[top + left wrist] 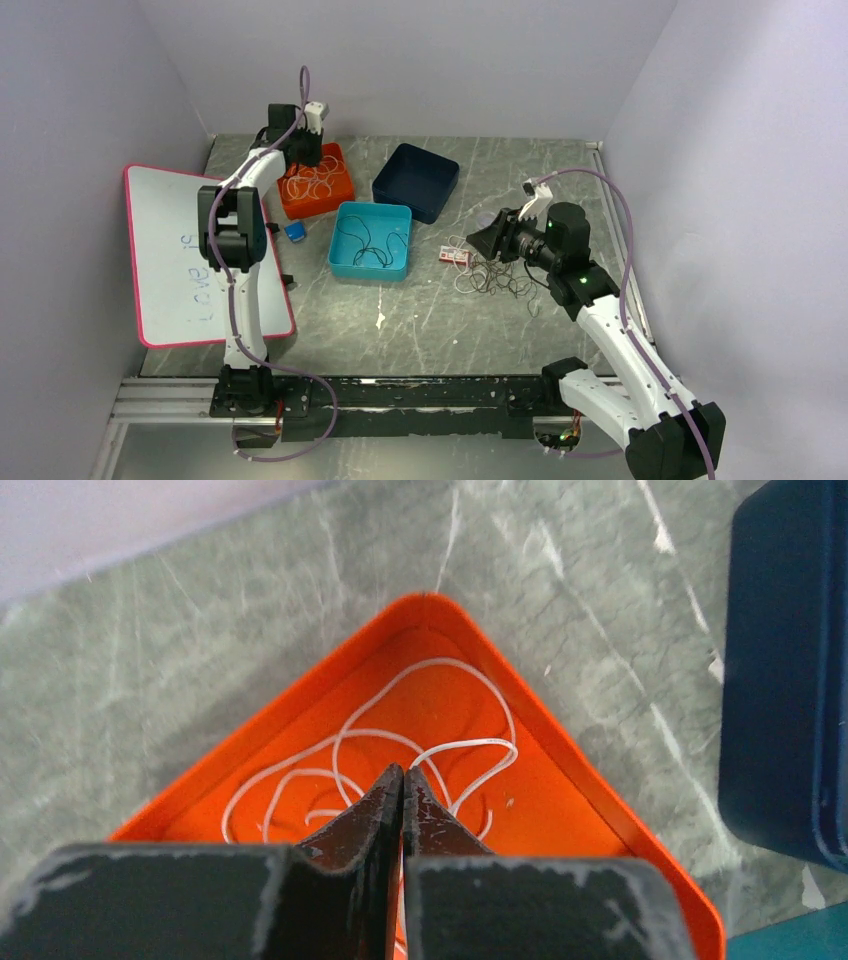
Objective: Untangle the cables
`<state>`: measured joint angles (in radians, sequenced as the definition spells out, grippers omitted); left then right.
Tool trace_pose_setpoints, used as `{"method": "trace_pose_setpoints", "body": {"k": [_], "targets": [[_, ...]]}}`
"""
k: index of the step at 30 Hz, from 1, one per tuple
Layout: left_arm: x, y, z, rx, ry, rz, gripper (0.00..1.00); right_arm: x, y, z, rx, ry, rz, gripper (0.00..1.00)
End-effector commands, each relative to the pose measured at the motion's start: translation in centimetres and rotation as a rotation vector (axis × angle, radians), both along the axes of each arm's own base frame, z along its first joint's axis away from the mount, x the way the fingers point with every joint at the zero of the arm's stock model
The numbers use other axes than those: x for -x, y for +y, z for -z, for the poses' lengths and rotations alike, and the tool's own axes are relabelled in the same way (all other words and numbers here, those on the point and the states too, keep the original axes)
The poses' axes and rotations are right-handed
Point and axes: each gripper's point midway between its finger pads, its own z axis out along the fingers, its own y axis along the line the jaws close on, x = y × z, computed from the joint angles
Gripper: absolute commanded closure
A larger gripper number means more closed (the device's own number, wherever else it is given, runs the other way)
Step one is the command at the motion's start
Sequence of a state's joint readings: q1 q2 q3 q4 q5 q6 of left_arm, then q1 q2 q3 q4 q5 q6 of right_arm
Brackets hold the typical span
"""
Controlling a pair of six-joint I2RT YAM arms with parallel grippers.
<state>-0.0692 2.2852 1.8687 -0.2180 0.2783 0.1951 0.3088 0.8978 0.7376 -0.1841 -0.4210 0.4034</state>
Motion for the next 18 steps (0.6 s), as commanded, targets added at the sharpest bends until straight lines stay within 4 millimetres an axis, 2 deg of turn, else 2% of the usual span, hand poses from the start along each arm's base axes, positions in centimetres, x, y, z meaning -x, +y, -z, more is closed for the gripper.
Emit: {"method": "trace_pose_setpoints", "body": {"k": [1,4,7,9,15,18], "targets": [[1.5,0.9,1.5,-0.017,0.082,-0.082,0.93,0.2,0.1,-0.5,-0.013,-0.027,-0.014,0.54],[1.9,1.1,3.5,-0.03,0.139,-0.093,0.93,0.4,0.0,-0.5,-0.009,-0.028,-0.016,0.53],[2.0,1.1,3.9,-0.03,0.149,-0.092,0.93,0.4,-0.1,-0.7,-0.006,-0.032,-0.013,0.54],[1.9,1.1,3.0,-0.028,0.132,-0.095,0.91,0.5,-0.1,-0.9,-0.009,-0.035,-0.01,0.54],[1.3,1.3,-0.3,-0.034,0.076,-0.102,0.72,0.6,0.0,-1.2,-0.022,-0.038,-0.013,0.54],[1.4,1.4,-1.7,-0.036,0.057,-0.106,0.66,0.6,-0.1,-1.5,-0.019,-0.043,-0.006,0.53]]}}
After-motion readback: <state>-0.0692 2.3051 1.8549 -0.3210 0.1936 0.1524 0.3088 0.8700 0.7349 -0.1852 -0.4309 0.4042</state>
